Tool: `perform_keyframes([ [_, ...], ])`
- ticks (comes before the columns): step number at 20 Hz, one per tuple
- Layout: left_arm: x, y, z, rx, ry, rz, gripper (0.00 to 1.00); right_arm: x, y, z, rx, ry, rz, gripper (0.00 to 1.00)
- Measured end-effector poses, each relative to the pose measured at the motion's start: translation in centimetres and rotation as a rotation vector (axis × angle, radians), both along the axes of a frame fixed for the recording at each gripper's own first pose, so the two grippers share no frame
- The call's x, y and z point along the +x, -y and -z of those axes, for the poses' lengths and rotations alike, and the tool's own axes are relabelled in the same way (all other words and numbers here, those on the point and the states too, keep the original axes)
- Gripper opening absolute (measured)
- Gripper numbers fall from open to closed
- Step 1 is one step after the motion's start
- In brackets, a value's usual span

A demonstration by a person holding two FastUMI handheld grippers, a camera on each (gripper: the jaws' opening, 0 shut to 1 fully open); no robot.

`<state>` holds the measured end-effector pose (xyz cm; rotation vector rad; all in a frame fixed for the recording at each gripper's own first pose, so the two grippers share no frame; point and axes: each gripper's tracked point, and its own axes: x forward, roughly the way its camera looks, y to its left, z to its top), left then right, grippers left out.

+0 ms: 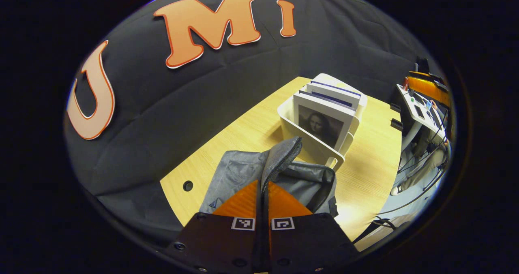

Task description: Open the schoolbag, grab two books from the bookshelf and put them into the schoolbag.

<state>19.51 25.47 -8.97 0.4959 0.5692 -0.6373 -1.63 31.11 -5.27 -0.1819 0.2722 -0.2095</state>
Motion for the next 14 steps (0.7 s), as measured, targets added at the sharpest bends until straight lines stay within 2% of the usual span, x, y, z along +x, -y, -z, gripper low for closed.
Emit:
perform_keyframes([
  [3,1.2,-0.4,-1.2,0.003,0.025,-0.018,0.01,1.5,-2.1,-0.4,0.029,-0.04,-0.063,0.98],
  [8,1.9,-0.4,-2.1,-0.002,0.039,-0.019,0.0,3.9,-4.2,0.3,0.006,-0.165,-0.103,0.98],
  [14,2.5,-0.6,-1.6,-0.02,0.017,-0.027,0.01,8.9,-8.5,0.4,0.072,-0.365,-0.19,0.98],
])
